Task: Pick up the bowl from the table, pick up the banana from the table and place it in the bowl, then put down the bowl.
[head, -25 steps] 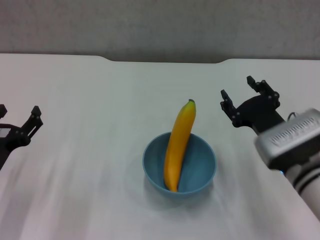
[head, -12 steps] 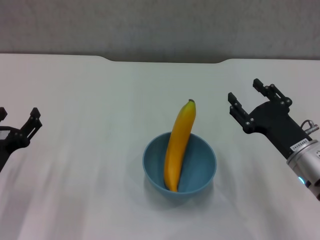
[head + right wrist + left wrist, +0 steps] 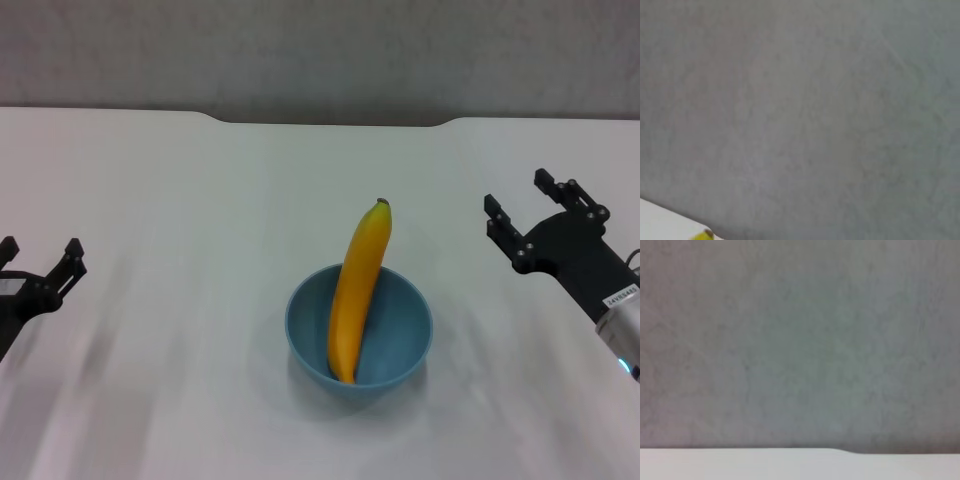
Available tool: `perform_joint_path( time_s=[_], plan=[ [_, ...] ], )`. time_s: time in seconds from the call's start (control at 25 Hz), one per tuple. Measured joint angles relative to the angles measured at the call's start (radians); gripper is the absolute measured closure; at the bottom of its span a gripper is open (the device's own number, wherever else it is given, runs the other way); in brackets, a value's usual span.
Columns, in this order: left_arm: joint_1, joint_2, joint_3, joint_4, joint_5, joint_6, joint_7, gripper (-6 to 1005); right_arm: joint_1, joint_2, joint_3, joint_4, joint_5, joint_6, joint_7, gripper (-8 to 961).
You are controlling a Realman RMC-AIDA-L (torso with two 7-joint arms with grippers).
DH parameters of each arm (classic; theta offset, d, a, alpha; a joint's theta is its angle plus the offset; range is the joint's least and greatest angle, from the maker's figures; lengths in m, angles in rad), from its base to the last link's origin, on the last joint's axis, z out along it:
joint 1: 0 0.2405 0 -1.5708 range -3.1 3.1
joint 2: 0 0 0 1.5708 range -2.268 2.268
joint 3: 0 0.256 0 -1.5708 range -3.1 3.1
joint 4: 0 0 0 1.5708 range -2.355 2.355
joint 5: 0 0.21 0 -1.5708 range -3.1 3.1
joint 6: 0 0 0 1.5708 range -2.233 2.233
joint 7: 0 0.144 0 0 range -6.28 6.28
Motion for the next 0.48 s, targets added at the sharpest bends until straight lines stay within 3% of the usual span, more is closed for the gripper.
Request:
perform_joint_path(
  time_s=[0.48],
  plan=[
    [-0.004,0.002,-0.022,0.042,0.000,0.021,0.006,96,-0.023,0.000,-0.009,-0.030,0.019,-0.001,-0.001,272]
  ],
)
